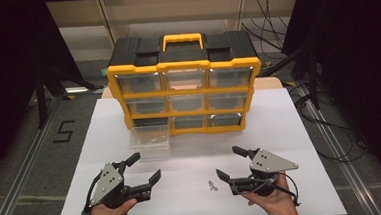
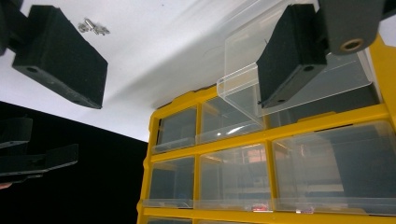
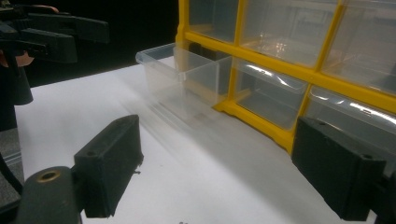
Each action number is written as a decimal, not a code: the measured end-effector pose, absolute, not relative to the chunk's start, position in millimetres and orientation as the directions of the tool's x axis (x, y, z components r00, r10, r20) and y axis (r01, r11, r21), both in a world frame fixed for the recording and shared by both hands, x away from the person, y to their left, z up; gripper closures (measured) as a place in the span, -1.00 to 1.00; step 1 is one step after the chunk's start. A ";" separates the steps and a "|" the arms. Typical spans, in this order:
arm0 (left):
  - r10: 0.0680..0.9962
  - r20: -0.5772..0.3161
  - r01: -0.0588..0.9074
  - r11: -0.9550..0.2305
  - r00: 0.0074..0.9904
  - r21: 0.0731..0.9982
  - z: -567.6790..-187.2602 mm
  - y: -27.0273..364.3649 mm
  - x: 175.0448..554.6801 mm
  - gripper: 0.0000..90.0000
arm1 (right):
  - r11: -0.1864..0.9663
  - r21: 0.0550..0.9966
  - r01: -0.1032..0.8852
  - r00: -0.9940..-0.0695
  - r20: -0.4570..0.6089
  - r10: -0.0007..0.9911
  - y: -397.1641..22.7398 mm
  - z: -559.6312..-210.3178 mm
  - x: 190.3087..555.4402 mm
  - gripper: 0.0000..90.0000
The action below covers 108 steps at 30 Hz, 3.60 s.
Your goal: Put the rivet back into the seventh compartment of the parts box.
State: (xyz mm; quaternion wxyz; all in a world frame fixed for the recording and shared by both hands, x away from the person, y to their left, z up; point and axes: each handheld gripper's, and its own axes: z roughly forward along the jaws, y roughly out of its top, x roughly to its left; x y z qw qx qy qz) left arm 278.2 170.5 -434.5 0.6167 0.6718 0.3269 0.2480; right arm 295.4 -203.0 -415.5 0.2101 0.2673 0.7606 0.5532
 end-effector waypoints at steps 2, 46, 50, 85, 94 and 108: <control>0.744 -0.069 0.131 -0.025 0.664 0.991 -434.4 170.5 278.5 -0.65 | 0.248 0.953 0.172 -0.772 -0.026 0.635 -203.0 -415.4 295.7 -0.62; 0.741 -0.067 0.129 -0.027 0.668 0.991 -434.2 168.5 278.4 -0.65 | 0.819 0.507 0.267 -0.936 -0.067 0.346 -142.3 -441.1 332.6 -0.06; 0.740 -0.068 0.129 -0.026 0.669 0.991 -434.2 168.5 278.5 -0.65 | 0.845 0.447 0.293 -0.938 -0.039 0.345 -142.2 -450.6 336.3 0.09; 0.742 -0.067 0.132 -0.030 0.667 0.991 -434.3 168.7 278.9 -0.65 | 0.841 0.441 0.314 -0.935 -0.013 0.356 -150.6 -439.9 348.1 0.84; 0.744 -0.067 0.132 -0.029 0.664 0.991 -434.2 169.5 279.1 -0.65 | 0.793 0.536 0.289 -0.924 -0.060 0.377 -151.4 -417.9 356.2 0.84; 0.745 -0.066 0.132 -0.030 0.664 0.991 -434.3 169.7 279.0 -0.65 | 0.739 0.628 0.244 -0.914 -0.104 0.391 -136.1 -385.2 373.1 0.84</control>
